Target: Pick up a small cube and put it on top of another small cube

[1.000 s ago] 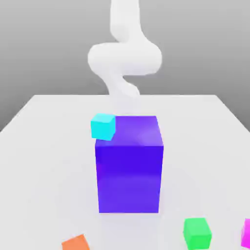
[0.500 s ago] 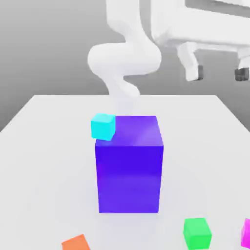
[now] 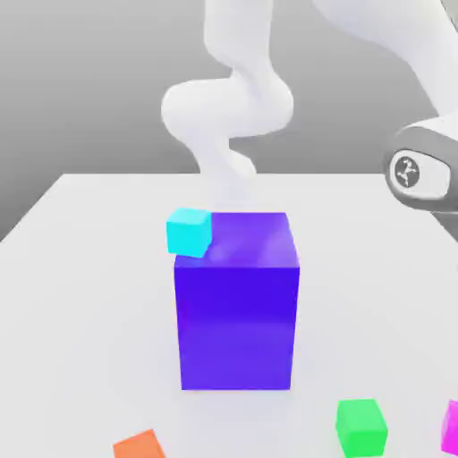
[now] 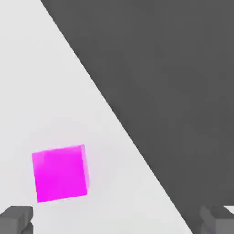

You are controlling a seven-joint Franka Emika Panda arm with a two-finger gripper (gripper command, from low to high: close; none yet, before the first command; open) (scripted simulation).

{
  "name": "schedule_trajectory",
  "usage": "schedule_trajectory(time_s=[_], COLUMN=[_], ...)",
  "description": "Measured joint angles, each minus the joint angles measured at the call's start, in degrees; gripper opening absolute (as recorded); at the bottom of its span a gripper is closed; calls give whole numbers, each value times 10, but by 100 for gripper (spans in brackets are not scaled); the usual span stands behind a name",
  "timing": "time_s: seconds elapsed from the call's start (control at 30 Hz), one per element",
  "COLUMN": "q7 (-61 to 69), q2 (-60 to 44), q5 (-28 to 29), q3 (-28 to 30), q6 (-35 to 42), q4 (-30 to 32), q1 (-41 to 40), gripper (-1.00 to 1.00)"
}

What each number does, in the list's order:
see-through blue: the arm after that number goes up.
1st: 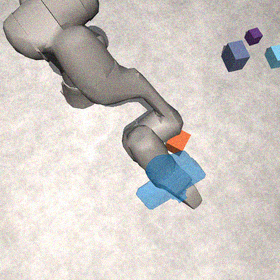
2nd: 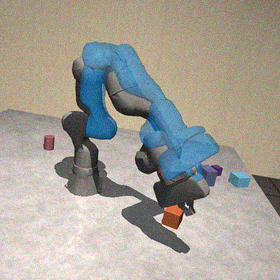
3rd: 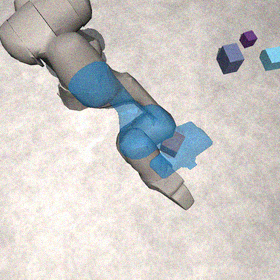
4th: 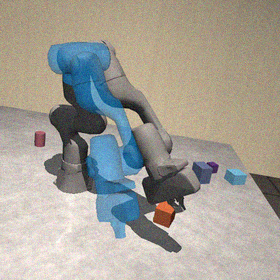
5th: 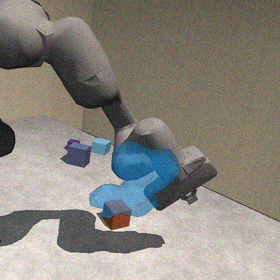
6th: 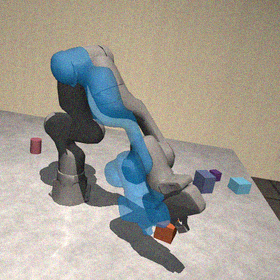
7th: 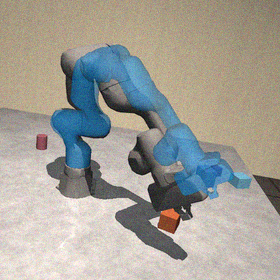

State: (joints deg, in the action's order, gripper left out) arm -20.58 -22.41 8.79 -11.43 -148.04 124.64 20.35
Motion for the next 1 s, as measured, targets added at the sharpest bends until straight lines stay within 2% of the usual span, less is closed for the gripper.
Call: schedule_trajectory(time_s=[0.13, 0.17, 0.4, 0.53, 0.77, 0.9, 0.93, 1.0], q7=[-7, -11, -11, 5, 19, 9, 6, 6], q2=[-84, -103, -107, -38, 107, 62, 44, 44], q5=[26, 32, 33, 9, -55, -47, -43, -43], q3=[13, 19, 20, 3, 35, 49, 53, 53], q6=[-49, -64, -66, -15, 3, -55, -72, -72], q4=[-17, -21, -22, -4, 116, 129, 129, 129], q1=[20, 25, 26, 12, -64, -68, -65, -65], gripper=[0, -100, -100, -100, -100, -100, 100, 100])
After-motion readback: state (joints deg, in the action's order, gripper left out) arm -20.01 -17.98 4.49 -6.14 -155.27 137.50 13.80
